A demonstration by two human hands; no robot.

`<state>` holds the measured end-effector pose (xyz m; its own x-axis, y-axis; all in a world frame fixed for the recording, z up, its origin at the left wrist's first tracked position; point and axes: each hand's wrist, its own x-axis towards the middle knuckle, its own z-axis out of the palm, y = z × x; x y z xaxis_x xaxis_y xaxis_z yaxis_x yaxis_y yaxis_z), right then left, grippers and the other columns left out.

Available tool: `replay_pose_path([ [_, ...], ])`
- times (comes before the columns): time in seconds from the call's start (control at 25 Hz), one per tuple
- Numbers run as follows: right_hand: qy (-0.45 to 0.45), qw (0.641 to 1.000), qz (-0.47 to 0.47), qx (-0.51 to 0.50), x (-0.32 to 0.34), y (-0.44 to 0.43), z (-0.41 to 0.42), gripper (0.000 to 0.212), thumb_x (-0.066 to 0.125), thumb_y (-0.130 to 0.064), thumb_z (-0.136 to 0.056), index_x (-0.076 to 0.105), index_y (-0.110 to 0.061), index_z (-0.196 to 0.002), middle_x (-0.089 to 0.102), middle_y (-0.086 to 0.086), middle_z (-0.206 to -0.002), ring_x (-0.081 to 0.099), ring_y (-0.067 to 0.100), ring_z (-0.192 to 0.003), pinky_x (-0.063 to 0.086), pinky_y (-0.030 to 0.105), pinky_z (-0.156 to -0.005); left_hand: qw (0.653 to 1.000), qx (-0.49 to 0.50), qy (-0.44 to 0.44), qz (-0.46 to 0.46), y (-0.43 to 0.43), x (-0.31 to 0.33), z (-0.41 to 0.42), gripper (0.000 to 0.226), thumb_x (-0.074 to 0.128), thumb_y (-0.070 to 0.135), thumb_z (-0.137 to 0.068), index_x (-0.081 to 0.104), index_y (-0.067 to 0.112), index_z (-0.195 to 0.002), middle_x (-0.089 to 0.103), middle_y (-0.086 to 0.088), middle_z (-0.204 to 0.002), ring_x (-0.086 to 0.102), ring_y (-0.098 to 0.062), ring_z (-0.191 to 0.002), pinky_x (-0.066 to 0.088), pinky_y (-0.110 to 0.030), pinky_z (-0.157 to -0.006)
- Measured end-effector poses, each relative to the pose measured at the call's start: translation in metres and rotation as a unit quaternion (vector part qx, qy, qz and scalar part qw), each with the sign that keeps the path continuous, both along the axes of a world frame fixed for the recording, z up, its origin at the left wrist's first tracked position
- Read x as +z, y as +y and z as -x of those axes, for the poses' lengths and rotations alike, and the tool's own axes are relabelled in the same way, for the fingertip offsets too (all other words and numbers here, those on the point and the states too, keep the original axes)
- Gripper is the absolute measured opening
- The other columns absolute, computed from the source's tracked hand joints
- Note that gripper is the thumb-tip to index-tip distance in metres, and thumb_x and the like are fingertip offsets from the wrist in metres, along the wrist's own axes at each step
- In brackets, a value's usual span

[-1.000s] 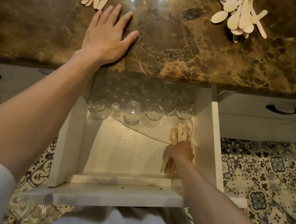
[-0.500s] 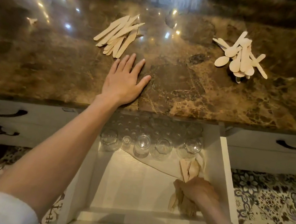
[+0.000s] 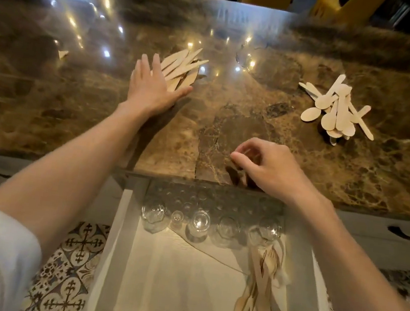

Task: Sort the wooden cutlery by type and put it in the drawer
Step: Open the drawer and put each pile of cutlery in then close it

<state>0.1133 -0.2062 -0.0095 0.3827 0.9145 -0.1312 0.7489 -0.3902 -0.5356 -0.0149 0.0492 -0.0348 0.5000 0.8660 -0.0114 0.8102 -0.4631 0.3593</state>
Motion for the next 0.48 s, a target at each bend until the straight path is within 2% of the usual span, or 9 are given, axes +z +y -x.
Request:
replay_pose_path([
  [0.08, -0.106, 0.992, -0.067, -0.022, -0.019, 0.023, 0.003, 0.046, 0.05, -0.053, -0.088, 0.057, -0.022, -0.121, 0.059, -0.003, -0.119, 0.051, 0.015, -0.111, 0.042, 0.032, -0.093, 0.998, -0.002, 0.039, 0.04, 0.013, -0.001, 0.0, 0.119, 0.045, 0.082, -0.067, 0.005, 0.002, -0.146, 0.008, -0.023, -0.154, 0.009, -0.036, -0.141, 0.011, -0.046, -0.115],
  [0.16, -0.173, 0.983, -0.059, -0.028, -0.041, 0.034, 0.009, 0.056, 0.041, -0.058, -0.09, 0.048, -0.021, -0.132, 0.045, 0.0, -0.137, 0.035, 0.018, -0.13, 0.024, 0.036, -0.107, 0.998, -0.006, 0.055, 0.042, 0.021, -0.001, 0.001, 0.122, 0.048, 0.085, -0.061, 0.02, -0.002, -0.141, 0.027, -0.022, -0.147, 0.027, -0.036, -0.133, 0.026, -0.047, -0.11],
  [0.24, -0.206, 0.975, -0.07, -0.037, -0.053, 0.037, 0.01, 0.059, 0.033, -0.061, -0.09, 0.046, -0.022, -0.134, 0.041, 0.001, -0.141, 0.029, 0.018, -0.133, 0.017, 0.037, -0.109, 0.996, -0.016, 0.085, 0.013, 0.026, 0.002, 0.0, 0.113, 0.047, 0.085, -0.061, 0.033, -0.001, -0.133, 0.038, -0.022, -0.137, 0.036, -0.037, -0.122, 0.034, -0.048, -0.1],
  [0.32, -0.21, 0.973, -0.086, -0.041, -0.056, 0.037, 0.008, 0.06, 0.029, -0.061, -0.089, 0.046, -0.024, -0.132, 0.042, 0.001, -0.14, 0.031, 0.018, -0.133, 0.017, 0.037, -0.108, 0.992, -0.03, 0.12, 0.006, 0.029, 0.009, -0.006, 0.097, 0.049, 0.08, -0.068, 0.044, 0.002, -0.125, 0.041, -0.023, -0.13, 0.039, -0.037, -0.115, 0.037, -0.048, -0.094],
  [0.4, -0.216, 0.972, -0.086, -0.04, -0.057, 0.037, 0.009, 0.06, 0.029, -0.061, -0.089, 0.046, -0.024, -0.133, 0.042, 0.0, -0.14, 0.031, 0.018, -0.133, 0.017, 0.037, -0.109, 0.988, -0.043, 0.144, 0.032, 0.032, 0.019, -0.015, 0.08, 0.053, 0.069, -0.076, 0.048, 0.003, -0.119, 0.042, -0.022, -0.124, 0.041, -0.036, -0.11, 0.041, -0.049, -0.092],
  [0.48, -0.222, 0.971, -0.081, -0.041, -0.057, 0.036, 0.009, 0.058, 0.03, -0.059, -0.09, 0.045, -0.024, -0.134, 0.04, 0.0, -0.141, 0.03, 0.018, -0.134, 0.017, 0.037, -0.109, 0.983, -0.059, 0.166, 0.05, 0.034, 0.029, -0.019, 0.062, 0.057, 0.054, -0.083, 0.049, 0.003, -0.118, 0.047, -0.016, -0.11, 0.048, -0.031, -0.099, 0.045, -0.044, -0.085],
])
